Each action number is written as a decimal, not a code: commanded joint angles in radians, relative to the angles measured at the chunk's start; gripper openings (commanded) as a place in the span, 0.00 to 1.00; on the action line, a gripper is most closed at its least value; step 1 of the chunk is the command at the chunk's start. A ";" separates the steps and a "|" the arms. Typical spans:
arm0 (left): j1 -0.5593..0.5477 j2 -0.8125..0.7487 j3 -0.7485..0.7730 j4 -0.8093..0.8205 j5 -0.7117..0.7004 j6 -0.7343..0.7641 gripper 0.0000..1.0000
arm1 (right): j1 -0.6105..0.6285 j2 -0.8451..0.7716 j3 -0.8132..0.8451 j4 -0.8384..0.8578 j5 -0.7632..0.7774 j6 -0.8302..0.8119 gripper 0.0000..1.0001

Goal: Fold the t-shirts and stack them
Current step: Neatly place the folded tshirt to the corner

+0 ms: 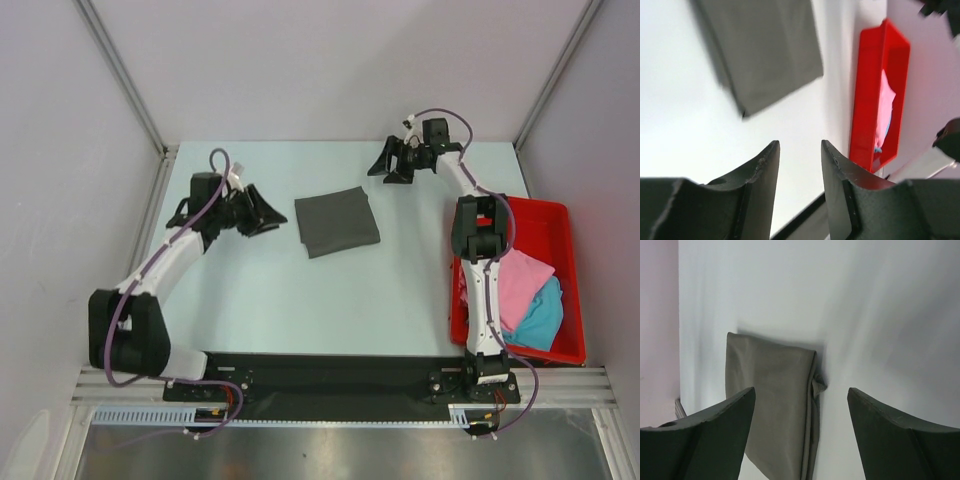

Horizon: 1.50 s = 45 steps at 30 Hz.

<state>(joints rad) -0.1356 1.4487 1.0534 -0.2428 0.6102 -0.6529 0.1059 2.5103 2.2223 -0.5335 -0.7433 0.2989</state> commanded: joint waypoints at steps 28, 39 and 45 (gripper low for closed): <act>-0.006 -0.453 -0.283 -0.199 -0.063 -0.011 0.47 | 0.115 0.099 0.053 -0.200 -0.017 -0.288 0.60; -0.002 -0.468 -0.302 -0.231 -0.043 -0.021 0.47 | 0.138 0.110 0.077 -0.214 -0.057 -0.253 0.11; -0.002 -0.508 -0.319 -0.283 -0.047 -0.011 0.47 | 0.123 0.068 0.091 -0.238 0.065 -0.250 0.00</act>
<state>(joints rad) -0.1371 0.9794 0.7464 -0.4934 0.5526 -0.6628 0.2352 2.6148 2.2818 -0.7380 -0.7528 0.0513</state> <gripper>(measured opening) 0.472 0.128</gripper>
